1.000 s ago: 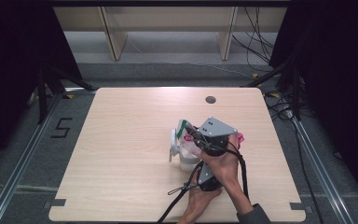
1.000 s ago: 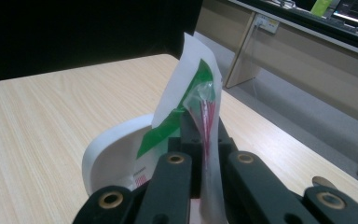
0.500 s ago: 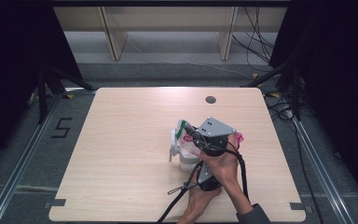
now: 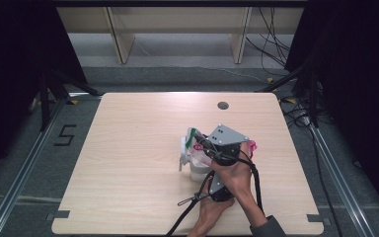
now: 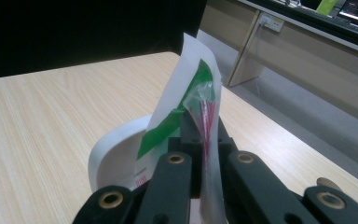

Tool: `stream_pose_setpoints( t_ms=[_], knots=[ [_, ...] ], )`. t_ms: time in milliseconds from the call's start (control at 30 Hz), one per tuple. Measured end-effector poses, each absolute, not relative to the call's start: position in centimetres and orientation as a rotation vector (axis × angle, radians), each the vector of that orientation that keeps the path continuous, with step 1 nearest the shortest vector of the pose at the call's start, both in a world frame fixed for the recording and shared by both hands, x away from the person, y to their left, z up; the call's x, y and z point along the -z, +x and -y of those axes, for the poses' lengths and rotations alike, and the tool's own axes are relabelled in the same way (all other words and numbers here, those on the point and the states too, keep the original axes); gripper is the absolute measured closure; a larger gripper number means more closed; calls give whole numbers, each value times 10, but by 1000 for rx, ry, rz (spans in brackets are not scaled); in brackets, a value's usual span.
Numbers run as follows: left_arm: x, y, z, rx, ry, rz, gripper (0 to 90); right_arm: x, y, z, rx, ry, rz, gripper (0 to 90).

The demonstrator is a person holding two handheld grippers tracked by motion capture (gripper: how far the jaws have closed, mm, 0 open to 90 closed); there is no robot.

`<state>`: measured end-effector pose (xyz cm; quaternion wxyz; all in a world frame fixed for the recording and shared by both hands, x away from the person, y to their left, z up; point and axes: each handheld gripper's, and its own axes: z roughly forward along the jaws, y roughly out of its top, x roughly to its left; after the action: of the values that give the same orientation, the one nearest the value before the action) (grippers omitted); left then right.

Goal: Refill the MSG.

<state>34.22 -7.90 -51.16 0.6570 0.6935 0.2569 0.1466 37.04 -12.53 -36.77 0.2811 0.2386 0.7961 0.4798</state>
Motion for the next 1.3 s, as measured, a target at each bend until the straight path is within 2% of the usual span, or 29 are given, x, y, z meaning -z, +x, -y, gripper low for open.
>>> stream_pose_setpoints(
  t_ms=[1300],
  knots=[
    [512,342,79,-328,1560,-589,754,368,373,127,-1281,607,-2118,897]
  ],
)
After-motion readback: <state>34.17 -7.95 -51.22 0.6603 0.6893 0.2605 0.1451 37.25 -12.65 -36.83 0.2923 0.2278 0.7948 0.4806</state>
